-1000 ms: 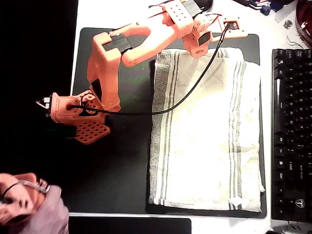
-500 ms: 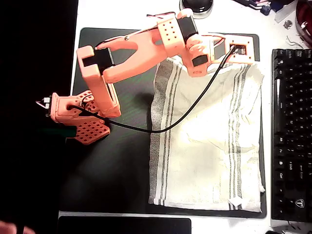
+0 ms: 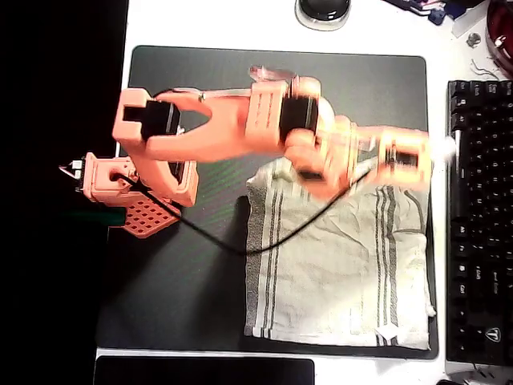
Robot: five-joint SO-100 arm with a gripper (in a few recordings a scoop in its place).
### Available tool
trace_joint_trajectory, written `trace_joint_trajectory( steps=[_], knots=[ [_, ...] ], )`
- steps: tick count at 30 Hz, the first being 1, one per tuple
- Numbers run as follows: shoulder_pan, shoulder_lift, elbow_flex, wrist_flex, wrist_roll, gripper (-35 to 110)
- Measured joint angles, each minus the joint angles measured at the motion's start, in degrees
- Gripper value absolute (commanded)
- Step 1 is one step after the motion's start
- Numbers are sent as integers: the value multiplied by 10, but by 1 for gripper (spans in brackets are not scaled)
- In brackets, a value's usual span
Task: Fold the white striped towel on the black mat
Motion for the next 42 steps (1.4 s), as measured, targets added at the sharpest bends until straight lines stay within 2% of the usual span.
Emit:
trace_joint_trajectory(
  steps=[12,19,25,32,42],
  knots=[
    [221,-17,98,-120,-113,0],
    [295,-47,148,-236,-168,0],
    [301,-49,176,-263,-171,10],
    [289,-40,197,-250,-163,12],
    [237,120,333,-214,-162,13]
  ],
)
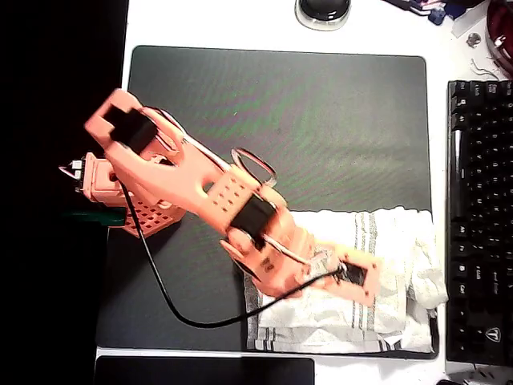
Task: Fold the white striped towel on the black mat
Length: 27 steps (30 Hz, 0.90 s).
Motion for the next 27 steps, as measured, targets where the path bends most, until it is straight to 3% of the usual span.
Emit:
trace_joint_trajectory(
  steps=[10,21,27],
  knots=[
    [72,45,75,1,-26,19],
    [127,28,104,-33,69,20],
    [145,-3,135,-103,98,19]
  ],
)
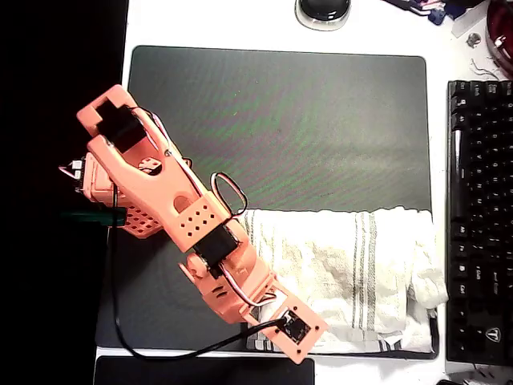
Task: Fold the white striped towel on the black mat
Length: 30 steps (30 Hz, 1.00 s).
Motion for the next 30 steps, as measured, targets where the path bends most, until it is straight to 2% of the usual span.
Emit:
trace_joint_trajectory(
  steps=[10,30],
  knots=[
    [-13,-91,36,-91,78,0],
    [-19,-36,-95,11,127,0]
  ],
)
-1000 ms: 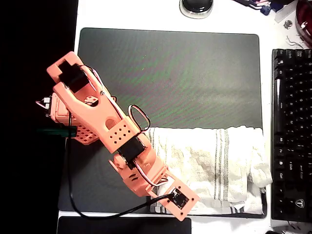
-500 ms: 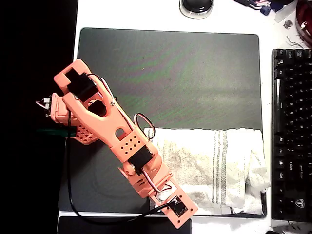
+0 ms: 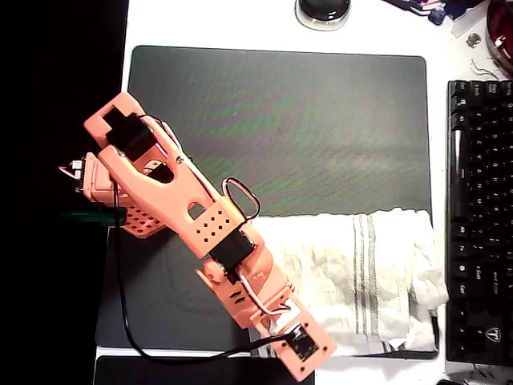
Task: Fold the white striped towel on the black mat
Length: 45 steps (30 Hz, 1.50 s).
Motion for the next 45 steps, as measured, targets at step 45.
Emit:
trace_joint_trajectory(
  steps=[45],
  knots=[
    [-142,110,147,94,-279,23]
  ],
)
